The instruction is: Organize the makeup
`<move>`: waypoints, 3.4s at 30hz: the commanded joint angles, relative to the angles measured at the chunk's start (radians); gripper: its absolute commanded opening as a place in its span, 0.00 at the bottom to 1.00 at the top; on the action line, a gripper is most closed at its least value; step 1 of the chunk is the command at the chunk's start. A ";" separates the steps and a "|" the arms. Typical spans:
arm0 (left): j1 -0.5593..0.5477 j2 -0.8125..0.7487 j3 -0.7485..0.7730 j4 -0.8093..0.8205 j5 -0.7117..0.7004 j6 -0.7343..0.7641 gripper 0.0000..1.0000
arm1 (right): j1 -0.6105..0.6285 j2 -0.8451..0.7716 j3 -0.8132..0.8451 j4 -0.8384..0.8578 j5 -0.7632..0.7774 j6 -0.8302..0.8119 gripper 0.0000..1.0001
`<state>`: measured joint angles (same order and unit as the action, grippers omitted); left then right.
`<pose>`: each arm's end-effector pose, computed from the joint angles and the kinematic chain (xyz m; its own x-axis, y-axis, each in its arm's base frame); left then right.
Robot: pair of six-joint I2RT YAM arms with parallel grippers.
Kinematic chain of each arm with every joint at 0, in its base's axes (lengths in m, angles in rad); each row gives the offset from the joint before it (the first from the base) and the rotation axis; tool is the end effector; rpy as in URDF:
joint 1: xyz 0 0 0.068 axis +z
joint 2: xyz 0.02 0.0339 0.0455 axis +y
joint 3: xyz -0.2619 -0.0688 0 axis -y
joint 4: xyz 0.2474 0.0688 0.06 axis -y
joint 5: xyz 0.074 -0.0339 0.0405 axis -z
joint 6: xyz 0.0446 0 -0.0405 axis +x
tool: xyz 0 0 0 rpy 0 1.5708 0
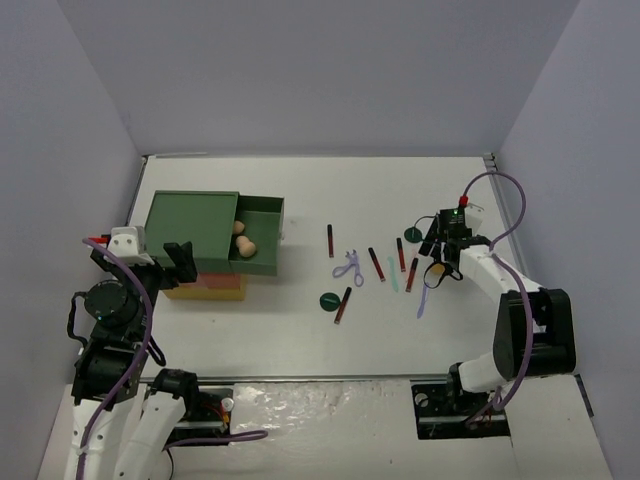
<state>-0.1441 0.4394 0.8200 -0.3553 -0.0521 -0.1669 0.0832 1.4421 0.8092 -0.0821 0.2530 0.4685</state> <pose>0.1081 -0.0133 0.3755 0.0094 -0.1690 -0.9856 0.0948 0.9813 -0.1674 0.3097 0.0146 0.1985 -0.5342 0.3941 -0.7478 0.3913 0.8995 0.1945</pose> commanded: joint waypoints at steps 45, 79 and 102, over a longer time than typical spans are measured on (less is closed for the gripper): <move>-0.006 0.034 0.011 0.053 -0.005 0.012 0.97 | 0.796 0.401 0.929 0.279 -0.376 -0.282 0.57; -0.006 0.048 0.013 0.052 0.009 0.008 0.97 | 0.070 0.332 0.422 0.099 -0.132 -0.236 0.94; -0.006 0.045 0.013 0.055 0.020 0.007 0.97 | 0.032 0.502 0.380 0.087 -0.159 -0.179 0.29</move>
<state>-0.1459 0.4694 0.8200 -0.3614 -0.0444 -0.1642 0.1181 1.9611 1.2159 0.0201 0.0913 0.2644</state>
